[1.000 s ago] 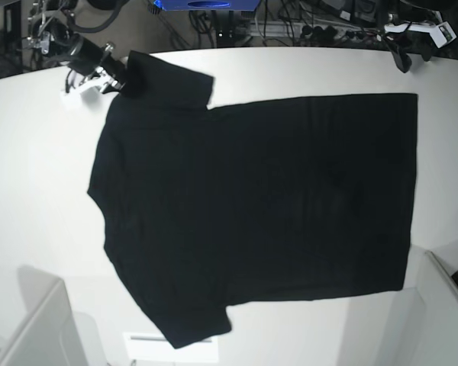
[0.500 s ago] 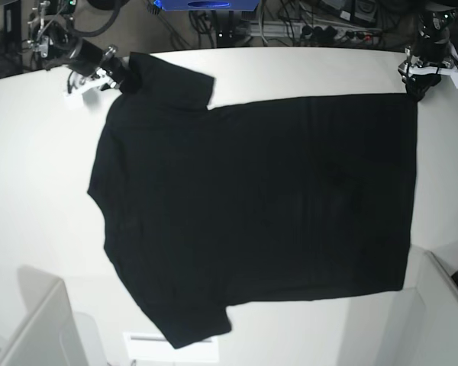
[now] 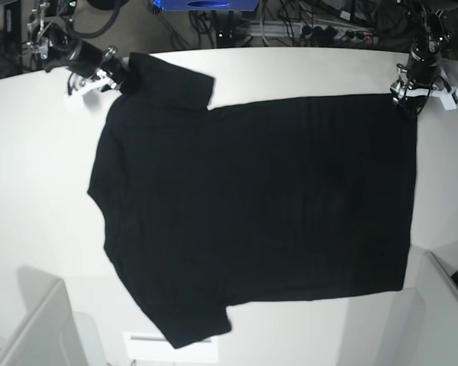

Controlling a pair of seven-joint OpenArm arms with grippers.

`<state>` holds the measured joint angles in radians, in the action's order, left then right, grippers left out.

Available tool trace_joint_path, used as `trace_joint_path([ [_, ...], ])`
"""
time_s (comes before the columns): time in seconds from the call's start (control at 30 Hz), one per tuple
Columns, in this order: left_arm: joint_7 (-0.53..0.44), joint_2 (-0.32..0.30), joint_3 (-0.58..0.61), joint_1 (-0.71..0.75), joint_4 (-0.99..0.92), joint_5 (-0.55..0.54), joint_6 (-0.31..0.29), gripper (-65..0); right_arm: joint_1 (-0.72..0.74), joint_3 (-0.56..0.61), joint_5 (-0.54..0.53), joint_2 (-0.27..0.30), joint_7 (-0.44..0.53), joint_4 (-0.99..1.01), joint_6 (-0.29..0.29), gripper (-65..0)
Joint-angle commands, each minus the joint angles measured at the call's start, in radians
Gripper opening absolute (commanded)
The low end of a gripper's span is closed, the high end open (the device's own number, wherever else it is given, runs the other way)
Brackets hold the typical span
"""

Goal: Fold the T-shirt properly
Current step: 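Move both grippers down to the shirt's shoulder corners and grasp them, then lift the shoulder edge with both grippers and pull it toward the arms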

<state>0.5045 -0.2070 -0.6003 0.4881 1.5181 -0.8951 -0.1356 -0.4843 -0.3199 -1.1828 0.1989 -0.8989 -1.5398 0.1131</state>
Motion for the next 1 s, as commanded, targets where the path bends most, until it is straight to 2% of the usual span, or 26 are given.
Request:
trace_joint_path([
  [0.0, 0.036, -0.002, -0.002, 0.005, -0.001, 0.000, 0.004, -45.3, -0.009, 0.000, 0.071, 0.012, -0.004, 0.003, -0.039, -65.0],
  [0.1, 0.036, -0.004, -0.002, 0.007, -0.014, 0.000, 0.004, -61.7, -0.009, -0.002, 0.071, 0.012, -0.002, 0.002, -0.039, -65.0],
  [0.13, 0.036, -0.006, -0.002, 0.010, -0.014, 0.000, 0.004, -65.0, -0.009, -0.002, 0.071, 0.012, -0.002, 0.002, -0.039, -65.0],
  [0.23, 0.036, -0.007, 0.001, 0.014, -0.004, 0.000, 0.004, -65.0, -0.027, -0.003, 0.090, 0.012, 0.033, -0.049, -0.037, -65.0],
  [0.4, 0.038, -0.015, 0.000, 0.067, 0.065, 0.001, 0.004, -65.0, -0.104, -0.003, 0.231, 0.001, 0.090, -0.245, -0.040, -65.0],
  [0.53, 0.038, -0.024, -0.002, 0.128, 0.143, 0.004, 0.004, -65.0, -0.152, -0.005, 0.246, -0.016, 0.094, -0.299, -0.042, -65.0],
  [0.8, 0.035, 0.005, -0.002, 0.208, 0.272, 0.247, 0.004, -65.0, -0.199, -0.003, 0.246, -0.017, 0.094, -0.365, -0.040, -65.0],
  [0.97, 0.036, 0.027, 0.004, 0.205, 0.341, 0.261, 0.004, -65.0, -0.166, -0.003, 0.246, -0.011, 0.087, -0.426, -0.040, -65.0],
])
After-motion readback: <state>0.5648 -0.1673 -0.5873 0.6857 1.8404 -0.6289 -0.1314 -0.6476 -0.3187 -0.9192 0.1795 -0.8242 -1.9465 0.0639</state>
